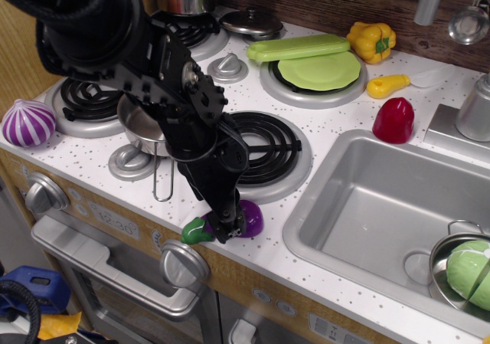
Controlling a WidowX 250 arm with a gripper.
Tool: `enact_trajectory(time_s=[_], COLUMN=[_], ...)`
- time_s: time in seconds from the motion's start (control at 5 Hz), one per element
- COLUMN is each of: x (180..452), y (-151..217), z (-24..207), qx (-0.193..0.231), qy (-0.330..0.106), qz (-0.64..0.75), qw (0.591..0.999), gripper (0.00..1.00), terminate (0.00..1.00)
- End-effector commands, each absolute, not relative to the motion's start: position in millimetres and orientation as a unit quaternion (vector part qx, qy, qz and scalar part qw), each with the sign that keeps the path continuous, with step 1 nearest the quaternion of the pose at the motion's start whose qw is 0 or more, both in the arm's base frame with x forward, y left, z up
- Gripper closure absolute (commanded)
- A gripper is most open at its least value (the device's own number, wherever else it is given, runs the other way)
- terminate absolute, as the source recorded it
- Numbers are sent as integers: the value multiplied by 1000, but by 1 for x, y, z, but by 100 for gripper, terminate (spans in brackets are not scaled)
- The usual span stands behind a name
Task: Put eggplant in pot or pan
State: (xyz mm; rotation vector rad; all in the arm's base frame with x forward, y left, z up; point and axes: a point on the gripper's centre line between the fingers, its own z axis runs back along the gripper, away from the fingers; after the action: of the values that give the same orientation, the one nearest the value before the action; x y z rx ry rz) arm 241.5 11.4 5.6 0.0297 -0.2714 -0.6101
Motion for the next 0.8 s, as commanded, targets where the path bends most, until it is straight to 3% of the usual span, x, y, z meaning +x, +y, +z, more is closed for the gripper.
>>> enact_trajectory(time_s=[0.0, 0.2, 0.4, 0.6], x=[247, 246, 244, 244], y=[17, 15, 9, 7], z=[-2, -5, -9, -2], qx=[6, 5, 9, 20], qy=[-150, -153, -158, -153], qz=[-296, -286, -275, -273], qw=[943, 946, 948, 950], gripper=[0, 0, 100, 100], terminate=[0, 0, 0, 0])
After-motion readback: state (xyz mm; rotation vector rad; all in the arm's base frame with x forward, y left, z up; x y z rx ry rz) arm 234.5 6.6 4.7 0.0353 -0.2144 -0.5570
